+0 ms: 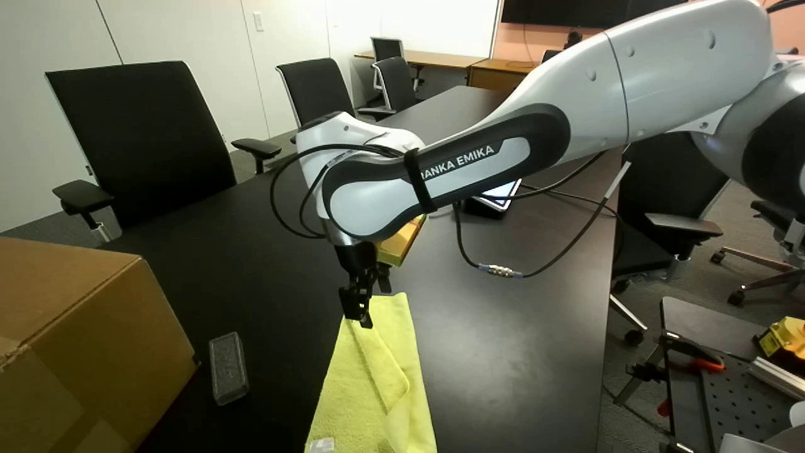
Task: Fold the towel on the table in half.
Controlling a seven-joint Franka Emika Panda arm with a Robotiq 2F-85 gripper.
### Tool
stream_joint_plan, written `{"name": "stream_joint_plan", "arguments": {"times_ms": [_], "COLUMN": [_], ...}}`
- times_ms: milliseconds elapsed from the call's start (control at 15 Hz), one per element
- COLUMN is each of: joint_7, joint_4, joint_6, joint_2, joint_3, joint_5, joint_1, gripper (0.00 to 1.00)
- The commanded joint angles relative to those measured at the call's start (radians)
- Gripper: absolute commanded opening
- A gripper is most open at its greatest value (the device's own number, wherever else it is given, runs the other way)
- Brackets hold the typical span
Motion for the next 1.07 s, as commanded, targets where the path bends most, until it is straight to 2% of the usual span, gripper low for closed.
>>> {"name": "stream_joint_plan", "arguments": {"times_ms": [0, 200, 467, 733, 1000], "joint_7": [-0.064, -0.079, -0.083, -0.128, -0.210], "joint_4": [-0.185, -0.318, -0.495, -0.671, -0.782], "joint_6": [0.005, 0.038, 0.109, 0.273, 0.491], "joint_2": [-0.151, -0.240, -0.339, -0.415, -0.435], "joint_3": [-0.002, 0.002, 0.041, 0.067, 0.095], "joint_5": [-0.044, -0.056, -0.085, -0.105, -0.142], "joint_1": [0.017, 0.025, 0.009, -0.003, -0.012], "gripper": [0.99, 1.00, 1.00, 1.00, 1.00]}}
